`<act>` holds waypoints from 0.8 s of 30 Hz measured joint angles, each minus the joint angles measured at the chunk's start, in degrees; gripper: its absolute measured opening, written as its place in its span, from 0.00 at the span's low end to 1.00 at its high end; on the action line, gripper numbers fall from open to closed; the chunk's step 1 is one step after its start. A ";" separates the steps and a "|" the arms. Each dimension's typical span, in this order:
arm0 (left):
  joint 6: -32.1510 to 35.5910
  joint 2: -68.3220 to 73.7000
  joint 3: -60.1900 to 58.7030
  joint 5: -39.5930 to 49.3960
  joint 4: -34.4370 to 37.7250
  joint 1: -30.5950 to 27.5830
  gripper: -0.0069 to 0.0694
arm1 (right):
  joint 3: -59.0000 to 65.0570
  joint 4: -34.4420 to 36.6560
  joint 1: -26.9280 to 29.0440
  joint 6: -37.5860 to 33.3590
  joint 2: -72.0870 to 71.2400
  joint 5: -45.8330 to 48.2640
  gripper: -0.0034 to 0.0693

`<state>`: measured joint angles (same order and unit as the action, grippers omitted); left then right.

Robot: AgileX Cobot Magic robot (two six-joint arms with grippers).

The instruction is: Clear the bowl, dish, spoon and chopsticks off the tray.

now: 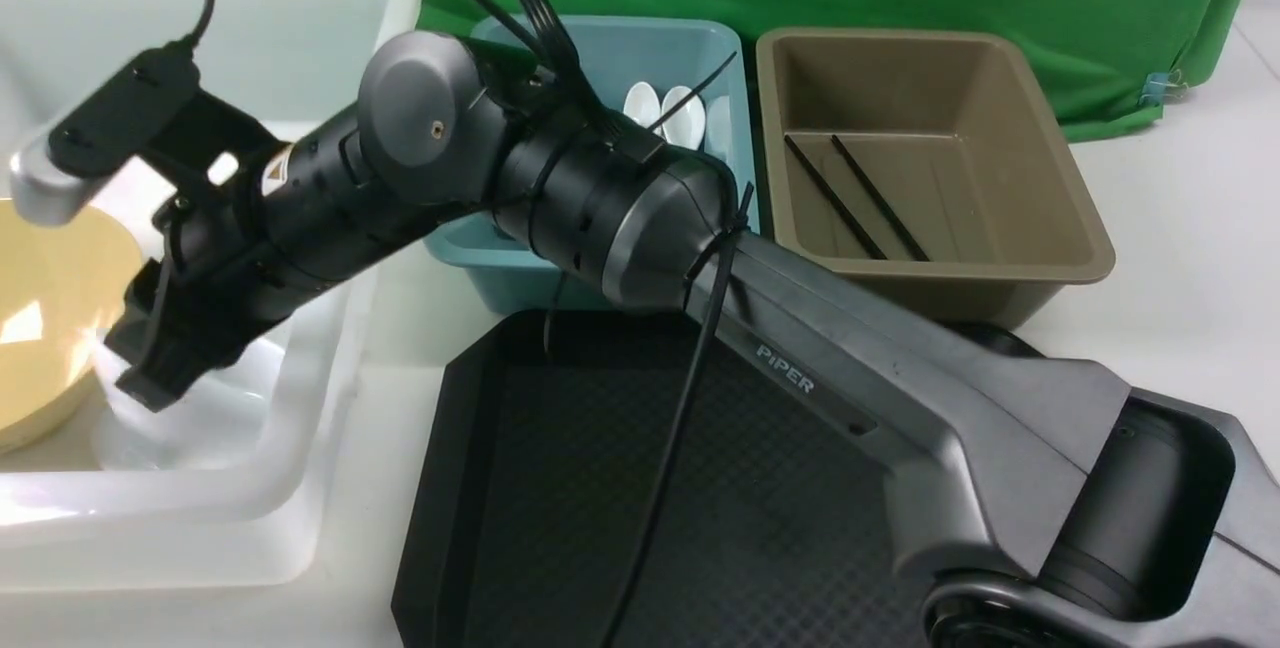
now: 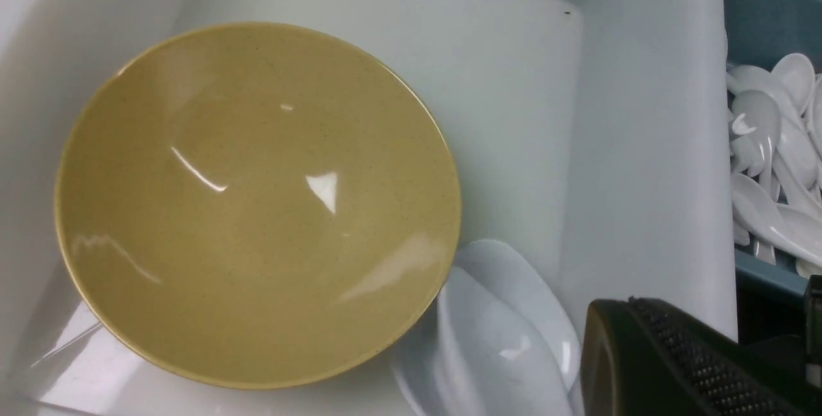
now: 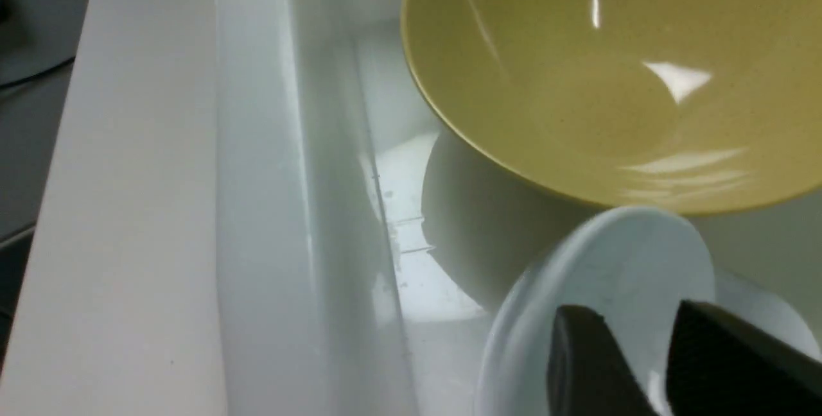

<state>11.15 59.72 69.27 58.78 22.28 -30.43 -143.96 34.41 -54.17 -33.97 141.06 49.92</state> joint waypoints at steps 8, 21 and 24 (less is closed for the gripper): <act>1.05 0.00 0.00 -0.12 0.57 0.00 0.09 | -0.38 -0.06 0.14 2.67 -0.40 2.94 0.50; 4.33 0.00 0.00 0.72 -1.61 24.21 0.09 | -1.68 -18.95 14.77 19.26 -22.20 18.74 0.05; 4.47 0.00 0.00 2.03 -2.86 31.33 0.09 | 6.36 -22.86 17.30 20.50 -32.10 18.72 0.05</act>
<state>15.62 59.72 69.27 60.81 19.42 0.90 -137.59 11.55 -36.87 -13.47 108.96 68.64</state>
